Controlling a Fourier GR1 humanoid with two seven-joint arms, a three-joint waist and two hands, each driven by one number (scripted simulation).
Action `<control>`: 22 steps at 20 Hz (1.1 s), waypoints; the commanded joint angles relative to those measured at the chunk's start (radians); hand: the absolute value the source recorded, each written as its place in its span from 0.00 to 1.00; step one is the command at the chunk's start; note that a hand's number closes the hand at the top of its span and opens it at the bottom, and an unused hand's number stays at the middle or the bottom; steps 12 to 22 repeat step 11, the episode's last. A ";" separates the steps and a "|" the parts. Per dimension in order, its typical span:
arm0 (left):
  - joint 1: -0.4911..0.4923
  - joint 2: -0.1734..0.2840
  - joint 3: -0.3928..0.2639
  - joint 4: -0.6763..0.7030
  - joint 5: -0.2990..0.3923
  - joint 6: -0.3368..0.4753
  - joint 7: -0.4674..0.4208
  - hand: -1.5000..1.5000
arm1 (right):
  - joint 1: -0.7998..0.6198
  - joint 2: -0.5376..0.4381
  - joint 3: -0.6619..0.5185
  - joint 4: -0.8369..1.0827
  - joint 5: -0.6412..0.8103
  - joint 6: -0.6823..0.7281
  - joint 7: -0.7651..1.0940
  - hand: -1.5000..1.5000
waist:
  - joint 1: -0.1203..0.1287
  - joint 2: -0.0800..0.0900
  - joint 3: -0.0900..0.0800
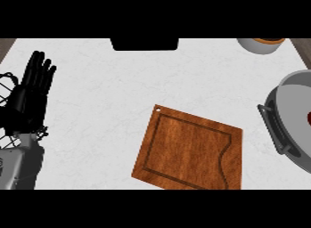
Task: Pick the can from the cutting board and place it in the pot
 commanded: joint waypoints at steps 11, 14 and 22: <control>0.061 -0.014 0.001 -0.036 0.004 -0.022 -0.030 0.50 | 0.365 0.134 -0.149 -0.155 -0.457 0.112 -0.317 0.00 | 0.003 0.000 0.000; 0.061 -0.014 0.001 -0.036 0.004 -0.022 -0.030 0.50 | 0.365 0.134 -0.149 -0.155 -0.457 0.112 -0.317 0.00 | 0.003 0.000 0.000; 0.061 -0.014 0.001 -0.036 0.004 -0.022 -0.030 0.50 | 0.365 0.134 -0.149 -0.155 -0.457 0.112 -0.317 0.00 | 0.003 0.000 0.000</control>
